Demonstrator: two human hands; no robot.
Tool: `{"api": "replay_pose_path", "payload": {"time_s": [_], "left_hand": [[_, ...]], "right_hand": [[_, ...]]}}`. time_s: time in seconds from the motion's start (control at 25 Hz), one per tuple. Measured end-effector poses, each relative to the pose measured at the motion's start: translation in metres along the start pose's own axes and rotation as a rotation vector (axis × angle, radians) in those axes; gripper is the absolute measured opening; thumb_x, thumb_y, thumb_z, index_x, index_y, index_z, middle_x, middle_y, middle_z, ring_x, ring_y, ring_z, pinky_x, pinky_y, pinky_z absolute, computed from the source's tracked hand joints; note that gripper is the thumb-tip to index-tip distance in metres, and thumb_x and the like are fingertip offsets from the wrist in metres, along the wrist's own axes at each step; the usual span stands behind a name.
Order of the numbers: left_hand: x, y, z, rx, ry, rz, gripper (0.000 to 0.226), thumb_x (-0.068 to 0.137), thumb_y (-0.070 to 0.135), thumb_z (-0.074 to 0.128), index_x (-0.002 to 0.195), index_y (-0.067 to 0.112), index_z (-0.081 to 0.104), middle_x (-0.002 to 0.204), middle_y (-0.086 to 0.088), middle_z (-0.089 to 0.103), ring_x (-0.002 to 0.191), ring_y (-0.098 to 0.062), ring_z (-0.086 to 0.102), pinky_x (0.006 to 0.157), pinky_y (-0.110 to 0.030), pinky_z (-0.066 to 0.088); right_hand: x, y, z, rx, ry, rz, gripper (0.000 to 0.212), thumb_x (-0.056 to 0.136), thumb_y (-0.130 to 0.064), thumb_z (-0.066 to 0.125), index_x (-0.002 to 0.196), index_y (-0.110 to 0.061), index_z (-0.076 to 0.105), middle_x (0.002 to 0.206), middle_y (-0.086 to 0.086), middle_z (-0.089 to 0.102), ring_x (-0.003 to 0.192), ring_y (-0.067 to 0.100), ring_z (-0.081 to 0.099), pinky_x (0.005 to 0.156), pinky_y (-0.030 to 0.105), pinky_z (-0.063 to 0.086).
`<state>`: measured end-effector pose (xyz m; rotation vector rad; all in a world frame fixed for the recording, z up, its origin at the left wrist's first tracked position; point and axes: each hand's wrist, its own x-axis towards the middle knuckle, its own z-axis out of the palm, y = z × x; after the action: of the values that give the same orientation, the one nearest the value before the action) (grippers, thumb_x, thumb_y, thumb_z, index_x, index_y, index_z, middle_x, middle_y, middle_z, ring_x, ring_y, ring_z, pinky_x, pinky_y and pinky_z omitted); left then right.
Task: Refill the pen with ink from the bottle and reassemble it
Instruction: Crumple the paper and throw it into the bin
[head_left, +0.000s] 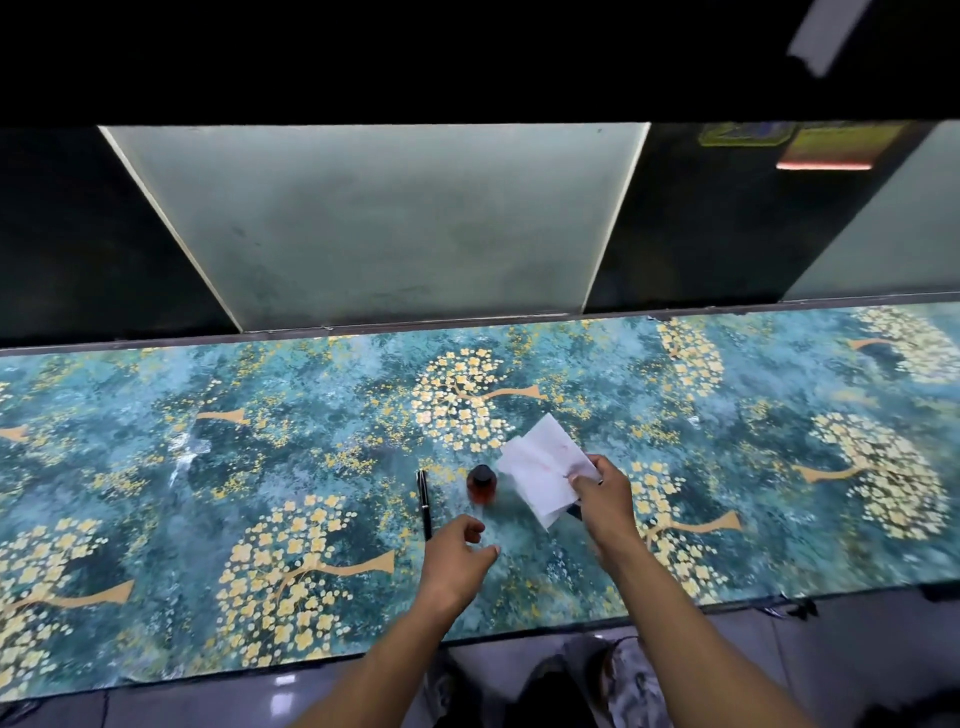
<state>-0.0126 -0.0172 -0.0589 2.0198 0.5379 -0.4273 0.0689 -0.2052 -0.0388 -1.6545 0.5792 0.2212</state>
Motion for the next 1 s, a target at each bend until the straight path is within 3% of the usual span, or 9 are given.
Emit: {"api": "replay_pose_path", "payload": {"time_s": [0.12,0.2,0.4,0.56,0.68,0.88,1.0], "left_hand": [[-0.016,0.014,0.018,-0.134,-0.056,-0.003,0.028,0.085,0.025,0.074,0.111,0.016,0.067,0.099,0.001,0.070,0.087,-0.015,0.068,0.078,-0.031,0.054],[-0.024,0.027,0.031,-0.341,-0.078,0.013,0.029,0.087,0.016,0.072,0.114,0.009,0.065,0.092,-0.005,0.072,0.077,-0.018,0.069,0.080,-0.037,0.058],[-0.065,0.062,0.067,-0.757,-0.074,0.081,0.024,0.093,-0.001,0.058,0.115,0.008,0.063,0.094,-0.017,0.071,0.071,-0.024,0.068,0.069,-0.035,0.055],[-0.116,0.066,0.123,-0.750,-0.118,0.108,0.032,0.088,-0.008,0.053,0.109,0.009,0.070,0.100,-0.018,0.076,0.089,-0.035,0.072,0.079,-0.047,0.058],[-0.154,0.064,0.165,-0.669,-0.118,0.145,0.032,0.085,-0.011,0.053,0.105,0.005,0.071,0.098,-0.016,0.076,0.089,-0.032,0.071,0.076,-0.041,0.056],[-0.225,0.071,0.213,-0.595,-0.198,0.152,0.035,0.078,-0.020,0.056,0.097,0.002,0.075,0.085,-0.009,0.077,0.071,-0.012,0.069,0.060,-0.024,0.055],[-0.232,0.064,0.223,-0.436,-0.156,0.202,0.022,0.083,0.000,0.059,0.087,0.011,0.077,0.083,-0.011,0.075,0.072,-0.013,0.062,0.063,-0.028,0.050]], "right_hand": [[-0.018,0.009,-0.025,0.107,-0.044,0.017,0.024,0.093,0.007,0.052,0.097,-0.011,0.066,0.096,0.013,0.071,0.080,0.026,0.066,0.068,0.038,0.053],[-0.029,0.009,-0.041,0.140,-0.080,-0.015,0.022,0.092,0.011,0.053,0.096,-0.007,0.067,0.095,0.014,0.071,0.079,0.025,0.064,0.067,0.035,0.051],[-0.066,0.021,-0.095,-0.141,-0.076,-0.215,0.022,0.083,0.005,0.063,0.075,-0.014,0.070,0.072,0.001,0.069,0.067,0.017,0.056,0.062,0.035,0.047],[-0.112,0.042,-0.158,-0.359,-0.080,-0.287,0.025,0.079,-0.001,0.066,0.070,-0.024,0.071,0.070,-0.009,0.072,0.064,0.003,0.060,0.060,0.024,0.046],[-0.149,0.064,-0.203,-0.450,-0.113,-0.312,0.027,0.081,-0.006,0.067,0.070,-0.030,0.070,0.076,-0.007,0.073,0.069,0.003,0.064,0.063,0.021,0.046],[-0.202,0.085,-0.266,-0.433,-0.225,-0.314,0.019,0.079,-0.038,0.070,0.062,-0.045,0.065,0.086,-0.007,0.064,0.073,-0.002,0.060,0.065,0.017,0.043],[-0.206,0.092,-0.281,-0.547,-0.202,-0.405,0.025,0.083,-0.024,0.076,0.070,-0.041,0.063,0.096,-0.007,0.061,0.080,-0.007,0.059,0.070,0.013,0.042]]}}
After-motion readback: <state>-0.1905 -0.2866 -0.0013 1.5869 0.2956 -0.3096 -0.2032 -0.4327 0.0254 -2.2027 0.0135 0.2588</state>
